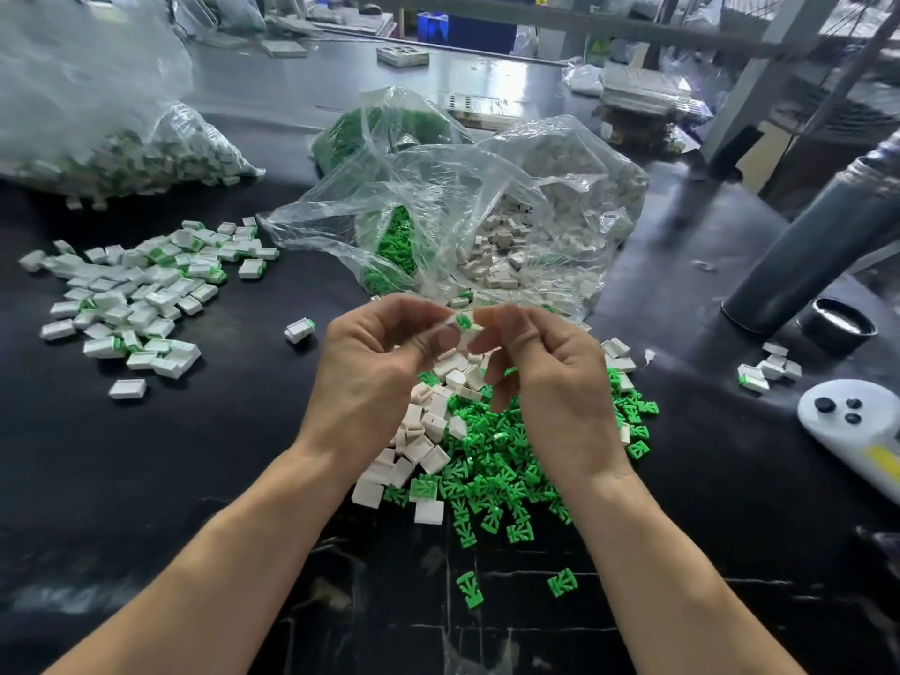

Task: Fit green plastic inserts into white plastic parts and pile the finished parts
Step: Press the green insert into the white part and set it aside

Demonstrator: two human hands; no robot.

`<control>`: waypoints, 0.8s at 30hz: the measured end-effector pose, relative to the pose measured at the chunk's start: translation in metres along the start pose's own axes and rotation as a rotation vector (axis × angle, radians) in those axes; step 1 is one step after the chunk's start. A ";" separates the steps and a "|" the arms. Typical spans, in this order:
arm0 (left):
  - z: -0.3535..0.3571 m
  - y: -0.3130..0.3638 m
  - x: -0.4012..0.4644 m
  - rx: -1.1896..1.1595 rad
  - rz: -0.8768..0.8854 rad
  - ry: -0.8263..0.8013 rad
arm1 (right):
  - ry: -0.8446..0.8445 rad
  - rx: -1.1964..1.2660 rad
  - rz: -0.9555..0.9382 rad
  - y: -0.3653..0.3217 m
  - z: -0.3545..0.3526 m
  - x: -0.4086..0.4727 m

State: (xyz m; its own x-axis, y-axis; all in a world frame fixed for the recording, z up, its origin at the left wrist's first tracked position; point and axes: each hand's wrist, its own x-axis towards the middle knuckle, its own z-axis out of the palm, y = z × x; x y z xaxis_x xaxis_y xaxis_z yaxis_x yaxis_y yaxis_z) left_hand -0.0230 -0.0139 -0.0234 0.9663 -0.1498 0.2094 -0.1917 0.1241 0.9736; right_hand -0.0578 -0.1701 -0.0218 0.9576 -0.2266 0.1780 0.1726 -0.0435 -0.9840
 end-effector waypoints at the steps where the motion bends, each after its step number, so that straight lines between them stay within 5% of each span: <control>1: 0.000 0.001 0.000 -0.005 -0.003 -0.001 | -0.009 0.056 0.063 -0.001 0.002 -0.001; 5: 0.003 0.002 -0.002 0.001 -0.019 -0.071 | -0.138 0.144 0.239 -0.002 0.011 -0.004; 10: 0.012 0.002 -0.009 -0.059 -0.042 -0.206 | -0.091 0.101 0.234 -0.001 0.019 -0.007; 24: 0.029 -0.006 -0.014 -0.023 0.008 -0.091 | 0.108 -0.019 0.085 0.013 0.025 0.001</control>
State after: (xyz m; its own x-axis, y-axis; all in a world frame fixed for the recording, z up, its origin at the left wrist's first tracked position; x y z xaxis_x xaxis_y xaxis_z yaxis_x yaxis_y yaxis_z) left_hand -0.0404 -0.0411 -0.0294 0.9450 -0.2372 0.2252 -0.1939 0.1481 0.9698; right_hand -0.0490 -0.1460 -0.0346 0.9380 -0.3336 0.0945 0.0866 -0.0383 -0.9955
